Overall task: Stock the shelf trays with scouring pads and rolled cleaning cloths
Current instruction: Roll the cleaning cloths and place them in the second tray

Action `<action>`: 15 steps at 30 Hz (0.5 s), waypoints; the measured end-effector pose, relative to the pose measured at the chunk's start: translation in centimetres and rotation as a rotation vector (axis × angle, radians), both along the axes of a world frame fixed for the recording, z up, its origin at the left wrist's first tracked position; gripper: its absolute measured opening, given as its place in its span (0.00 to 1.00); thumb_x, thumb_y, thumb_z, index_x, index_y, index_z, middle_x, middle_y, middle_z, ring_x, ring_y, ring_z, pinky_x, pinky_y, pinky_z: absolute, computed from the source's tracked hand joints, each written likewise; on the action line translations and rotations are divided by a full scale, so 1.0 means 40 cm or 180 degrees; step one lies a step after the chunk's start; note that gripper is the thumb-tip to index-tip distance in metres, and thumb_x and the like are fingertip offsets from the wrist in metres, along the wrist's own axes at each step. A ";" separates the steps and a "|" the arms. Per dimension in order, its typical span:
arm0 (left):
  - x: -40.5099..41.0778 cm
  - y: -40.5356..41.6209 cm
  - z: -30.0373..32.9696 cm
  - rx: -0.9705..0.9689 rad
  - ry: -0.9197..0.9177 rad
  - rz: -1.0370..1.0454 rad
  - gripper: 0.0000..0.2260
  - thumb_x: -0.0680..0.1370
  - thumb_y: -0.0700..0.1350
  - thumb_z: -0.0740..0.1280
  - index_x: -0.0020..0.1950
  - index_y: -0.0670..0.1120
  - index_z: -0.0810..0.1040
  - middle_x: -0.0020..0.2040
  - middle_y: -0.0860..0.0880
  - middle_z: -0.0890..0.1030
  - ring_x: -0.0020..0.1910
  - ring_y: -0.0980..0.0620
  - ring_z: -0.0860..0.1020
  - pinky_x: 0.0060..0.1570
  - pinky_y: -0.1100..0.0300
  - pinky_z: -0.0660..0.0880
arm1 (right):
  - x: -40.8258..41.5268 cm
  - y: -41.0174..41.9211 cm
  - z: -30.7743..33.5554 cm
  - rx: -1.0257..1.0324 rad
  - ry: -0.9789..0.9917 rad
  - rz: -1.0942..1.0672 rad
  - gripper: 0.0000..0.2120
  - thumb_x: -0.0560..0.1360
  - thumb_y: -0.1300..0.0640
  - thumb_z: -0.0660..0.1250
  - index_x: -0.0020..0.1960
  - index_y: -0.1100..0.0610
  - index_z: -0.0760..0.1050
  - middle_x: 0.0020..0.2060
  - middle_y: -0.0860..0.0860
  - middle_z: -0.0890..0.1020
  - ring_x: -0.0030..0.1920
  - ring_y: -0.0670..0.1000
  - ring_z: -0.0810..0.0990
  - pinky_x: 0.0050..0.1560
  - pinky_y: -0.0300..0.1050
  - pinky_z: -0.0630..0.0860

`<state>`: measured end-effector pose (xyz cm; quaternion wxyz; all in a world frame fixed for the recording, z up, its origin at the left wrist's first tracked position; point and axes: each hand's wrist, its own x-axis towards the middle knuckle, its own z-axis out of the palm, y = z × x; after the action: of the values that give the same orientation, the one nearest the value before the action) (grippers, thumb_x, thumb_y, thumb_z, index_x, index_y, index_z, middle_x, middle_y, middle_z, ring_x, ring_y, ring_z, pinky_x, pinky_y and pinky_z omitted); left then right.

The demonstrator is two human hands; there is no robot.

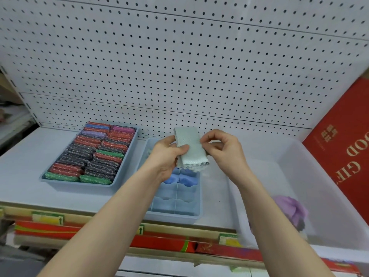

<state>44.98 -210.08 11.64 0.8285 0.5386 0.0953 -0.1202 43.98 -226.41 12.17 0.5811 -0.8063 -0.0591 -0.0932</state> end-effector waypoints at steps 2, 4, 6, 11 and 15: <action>0.007 0.006 0.003 -0.0027 0.0030 0.0023 0.14 0.78 0.29 0.63 0.63 0.36 0.74 0.48 0.42 0.82 0.37 0.50 0.84 0.33 0.59 0.81 | -0.004 -0.008 0.000 -0.0239 -0.0149 0.0426 0.21 0.71 0.75 0.62 0.48 0.52 0.81 0.52 0.47 0.79 0.51 0.47 0.80 0.51 0.39 0.76; 0.017 0.017 0.007 -0.0053 0.0106 0.0044 0.13 0.79 0.30 0.62 0.62 0.35 0.75 0.48 0.41 0.82 0.39 0.48 0.83 0.35 0.58 0.81 | -0.009 -0.010 -0.005 -0.0578 -0.0265 0.0869 0.26 0.70 0.75 0.65 0.57 0.48 0.80 0.61 0.48 0.72 0.61 0.45 0.75 0.59 0.38 0.74; 0.025 0.026 0.012 -0.0107 0.0165 0.0060 0.11 0.79 0.31 0.62 0.61 0.34 0.76 0.47 0.40 0.82 0.41 0.46 0.82 0.39 0.56 0.81 | -0.012 0.000 -0.008 -0.0611 -0.0351 0.0934 0.24 0.70 0.69 0.72 0.60 0.48 0.80 0.64 0.48 0.69 0.62 0.45 0.74 0.61 0.39 0.73; 0.017 0.033 0.019 -0.0133 -0.0034 -0.0154 0.09 0.77 0.31 0.65 0.57 0.33 0.77 0.41 0.42 0.84 0.35 0.49 0.82 0.36 0.58 0.82 | -0.004 0.027 0.011 -0.0447 -0.0367 0.0702 0.06 0.76 0.63 0.69 0.50 0.56 0.84 0.59 0.51 0.73 0.47 0.39 0.76 0.46 0.29 0.72; 0.010 0.039 0.012 -0.0019 -0.0449 -0.0232 0.19 0.75 0.23 0.60 0.61 0.37 0.76 0.47 0.40 0.84 0.40 0.47 0.84 0.36 0.58 0.81 | 0.005 0.036 0.021 -0.0180 -0.0046 0.0582 0.05 0.77 0.60 0.69 0.46 0.60 0.83 0.54 0.48 0.75 0.42 0.42 0.77 0.42 0.29 0.72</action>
<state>45.38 -208.52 12.10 0.8298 0.5463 0.0166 -0.1124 44.18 -224.96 13.00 0.5637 -0.8130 -0.1392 -0.0439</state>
